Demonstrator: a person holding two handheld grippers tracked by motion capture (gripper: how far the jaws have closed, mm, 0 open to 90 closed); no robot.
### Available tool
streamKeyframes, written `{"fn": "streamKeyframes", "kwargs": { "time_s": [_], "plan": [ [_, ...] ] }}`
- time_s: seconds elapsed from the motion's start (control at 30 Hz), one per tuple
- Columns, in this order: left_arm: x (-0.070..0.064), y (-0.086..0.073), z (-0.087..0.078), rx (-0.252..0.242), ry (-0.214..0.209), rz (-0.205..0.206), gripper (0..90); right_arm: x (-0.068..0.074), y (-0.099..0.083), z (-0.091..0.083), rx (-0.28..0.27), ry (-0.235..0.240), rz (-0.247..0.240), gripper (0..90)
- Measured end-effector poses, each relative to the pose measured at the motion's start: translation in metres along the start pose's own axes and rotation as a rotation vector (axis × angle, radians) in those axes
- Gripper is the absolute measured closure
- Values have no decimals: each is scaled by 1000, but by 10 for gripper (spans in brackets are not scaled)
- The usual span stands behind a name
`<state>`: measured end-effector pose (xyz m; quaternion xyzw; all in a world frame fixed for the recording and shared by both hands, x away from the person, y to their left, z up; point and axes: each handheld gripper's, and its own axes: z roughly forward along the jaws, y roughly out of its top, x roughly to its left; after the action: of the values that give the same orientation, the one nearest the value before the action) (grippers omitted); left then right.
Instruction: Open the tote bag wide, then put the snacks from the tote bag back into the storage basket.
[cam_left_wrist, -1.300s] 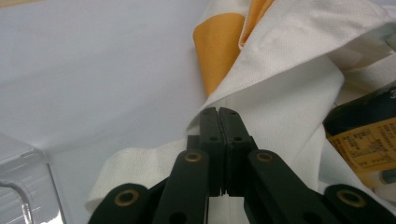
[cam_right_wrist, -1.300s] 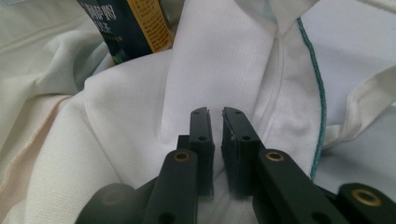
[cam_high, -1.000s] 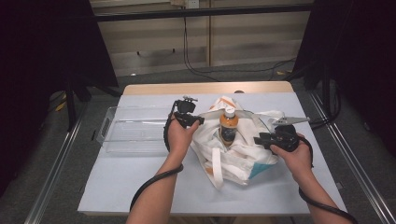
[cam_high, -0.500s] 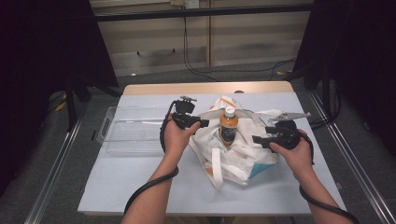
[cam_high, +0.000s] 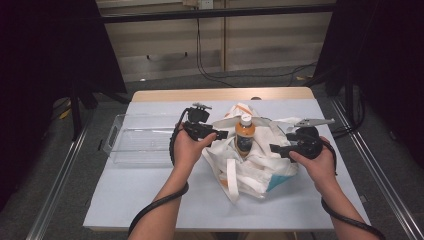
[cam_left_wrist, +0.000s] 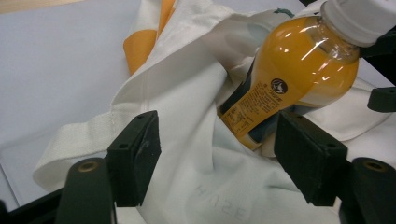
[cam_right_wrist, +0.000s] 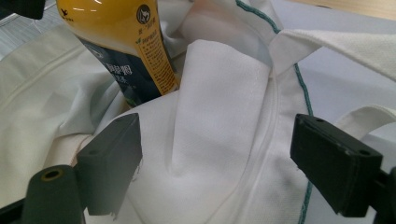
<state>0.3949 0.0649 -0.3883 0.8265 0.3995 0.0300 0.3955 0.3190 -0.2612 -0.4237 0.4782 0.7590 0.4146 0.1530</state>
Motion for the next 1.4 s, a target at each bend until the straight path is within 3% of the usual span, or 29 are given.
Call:
{"fn": "streamKeyframes", "kwargs": {
  "time_s": [0.17,0.4,0.43,0.5,0.63,1.03,1.27,1.4],
  "plan": [
    [-2,-2,0,-14,-25,-17,236,-1,-1,1,7,0,9,139],
    [-3,-5,-2,-5,-20,-2,191,0,1,3,7,-1,8,125],
    [-2,-4,-3,4,-20,16,184,0,1,3,7,-1,8,123],
    [-4,-4,-2,-7,-24,7,170,-1,0,4,13,-4,11,116],
    [-7,-3,-1,2,-12,37,115,-1,0,4,16,-6,12,111],
    [-12,0,5,1,-46,51,71,-1,-1,4,20,-5,11,107],
    [-15,4,9,-23,-67,36,69,-2,-4,5,24,-9,15,104],
    [-17,5,9,-19,-68,53,56,-2,-4,5,31,-10,22,103]
  ]
}}
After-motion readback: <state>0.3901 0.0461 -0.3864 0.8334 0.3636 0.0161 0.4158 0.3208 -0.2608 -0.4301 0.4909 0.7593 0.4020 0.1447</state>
